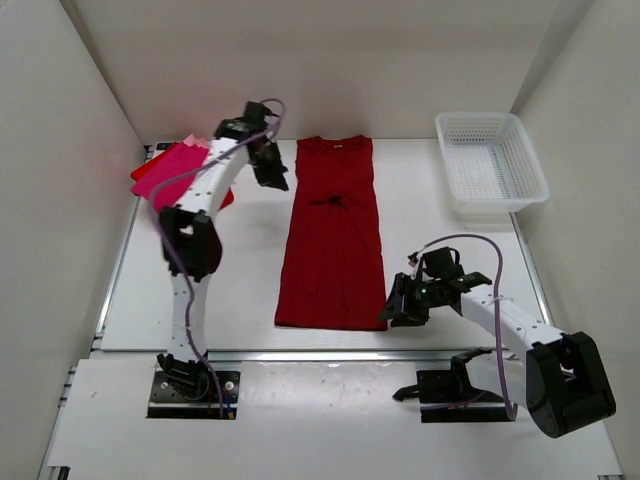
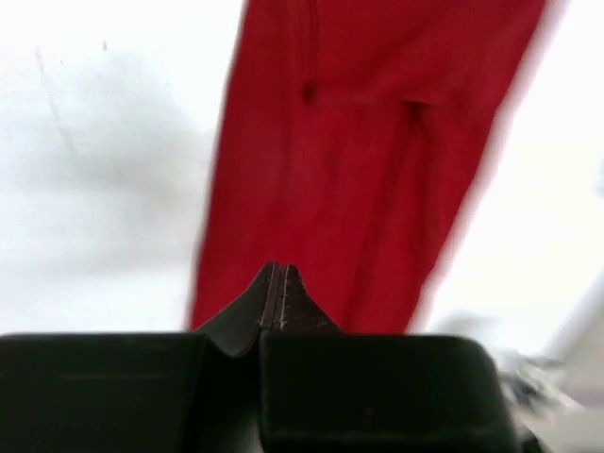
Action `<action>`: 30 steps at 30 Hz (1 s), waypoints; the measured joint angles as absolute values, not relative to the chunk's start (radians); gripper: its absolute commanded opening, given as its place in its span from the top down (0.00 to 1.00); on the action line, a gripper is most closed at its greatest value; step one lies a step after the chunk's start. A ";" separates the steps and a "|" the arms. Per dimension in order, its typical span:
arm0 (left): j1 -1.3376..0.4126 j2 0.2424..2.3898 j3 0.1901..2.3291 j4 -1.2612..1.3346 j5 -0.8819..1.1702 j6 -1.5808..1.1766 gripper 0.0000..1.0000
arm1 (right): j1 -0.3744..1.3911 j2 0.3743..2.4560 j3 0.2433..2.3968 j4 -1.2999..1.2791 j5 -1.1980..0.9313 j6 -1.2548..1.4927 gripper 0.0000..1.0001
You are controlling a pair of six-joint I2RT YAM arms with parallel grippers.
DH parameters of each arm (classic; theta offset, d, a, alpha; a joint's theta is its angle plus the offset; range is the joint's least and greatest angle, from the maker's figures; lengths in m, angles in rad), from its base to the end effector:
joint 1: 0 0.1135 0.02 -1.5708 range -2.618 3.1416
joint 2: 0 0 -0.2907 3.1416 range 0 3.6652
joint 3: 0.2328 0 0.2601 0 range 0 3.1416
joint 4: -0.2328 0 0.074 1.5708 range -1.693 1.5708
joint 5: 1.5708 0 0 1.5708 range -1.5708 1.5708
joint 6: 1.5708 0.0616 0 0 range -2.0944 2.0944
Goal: Fold and stack the t-shirts
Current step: Rotate the rectangle-folded T-shirt at the center of the board, then pick up the rectangle-folded T-shirt from the center of the board.
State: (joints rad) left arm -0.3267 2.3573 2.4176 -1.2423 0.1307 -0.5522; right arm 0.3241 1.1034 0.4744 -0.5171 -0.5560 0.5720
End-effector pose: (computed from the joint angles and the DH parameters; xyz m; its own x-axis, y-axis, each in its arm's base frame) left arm 0.4956 -0.1764 0.2690 -0.9376 -0.2314 -0.2595 -0.1490 0.9417 -0.3015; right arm 0.1612 0.0885 0.1575 -0.9842 0.1544 -0.0861 0.0668 0.7758 0.6274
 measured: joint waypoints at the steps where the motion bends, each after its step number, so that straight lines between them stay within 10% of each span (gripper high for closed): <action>1: -0.303 2.279 2.312 -1.184 0.173 -0.568 0.99 | 0.320 1.103 0.474 -0.509 -0.557 0.574 0.56; 4: -0.168 1.983 1.939 -0.933 0.312 -0.646 0.76 | 0.311 1.102 0.475 -0.499 -0.554 0.576 0.56; 17: -0.183 1.325 0.667 -0.525 0.417 -0.704 0.54 | 0.269 1.119 0.466 -0.454 -0.556 0.577 0.57; 30: -0.292 1.232 0.410 -0.313 0.516 -0.830 0.49 | 0.285 1.169 0.373 -0.315 -0.611 0.675 0.62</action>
